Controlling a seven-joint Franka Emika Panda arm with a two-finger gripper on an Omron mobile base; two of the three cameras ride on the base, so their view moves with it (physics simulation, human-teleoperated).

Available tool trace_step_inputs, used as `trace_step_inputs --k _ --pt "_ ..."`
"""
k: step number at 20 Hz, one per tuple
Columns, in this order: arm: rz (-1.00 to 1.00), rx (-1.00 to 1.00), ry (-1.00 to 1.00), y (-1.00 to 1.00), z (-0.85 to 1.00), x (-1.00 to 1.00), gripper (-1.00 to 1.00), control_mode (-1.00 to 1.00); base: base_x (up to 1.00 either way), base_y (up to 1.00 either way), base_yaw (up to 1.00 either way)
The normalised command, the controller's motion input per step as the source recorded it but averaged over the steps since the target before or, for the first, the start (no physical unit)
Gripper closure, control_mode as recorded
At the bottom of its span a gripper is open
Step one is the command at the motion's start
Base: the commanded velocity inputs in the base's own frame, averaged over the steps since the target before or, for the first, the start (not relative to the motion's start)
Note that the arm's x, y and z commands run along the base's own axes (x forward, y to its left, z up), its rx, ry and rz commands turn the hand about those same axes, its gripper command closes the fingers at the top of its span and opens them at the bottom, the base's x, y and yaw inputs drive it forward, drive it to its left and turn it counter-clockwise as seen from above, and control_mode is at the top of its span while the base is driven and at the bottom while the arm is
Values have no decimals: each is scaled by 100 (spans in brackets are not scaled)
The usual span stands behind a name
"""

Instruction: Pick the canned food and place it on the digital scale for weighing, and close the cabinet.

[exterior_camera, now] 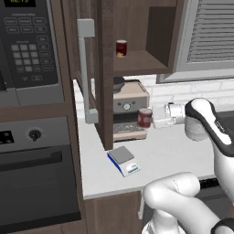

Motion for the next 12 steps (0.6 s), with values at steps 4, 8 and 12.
trace_step_inputs --k 4,8,12 --pt "16 -10 0 30 -56 27 100 -100 0 0 0" --pt "10 -11 0 42 -61 32 100 -100 0 0 0" --pt "7 -9 -5 31 -68 32 100 -100 0 0 0"
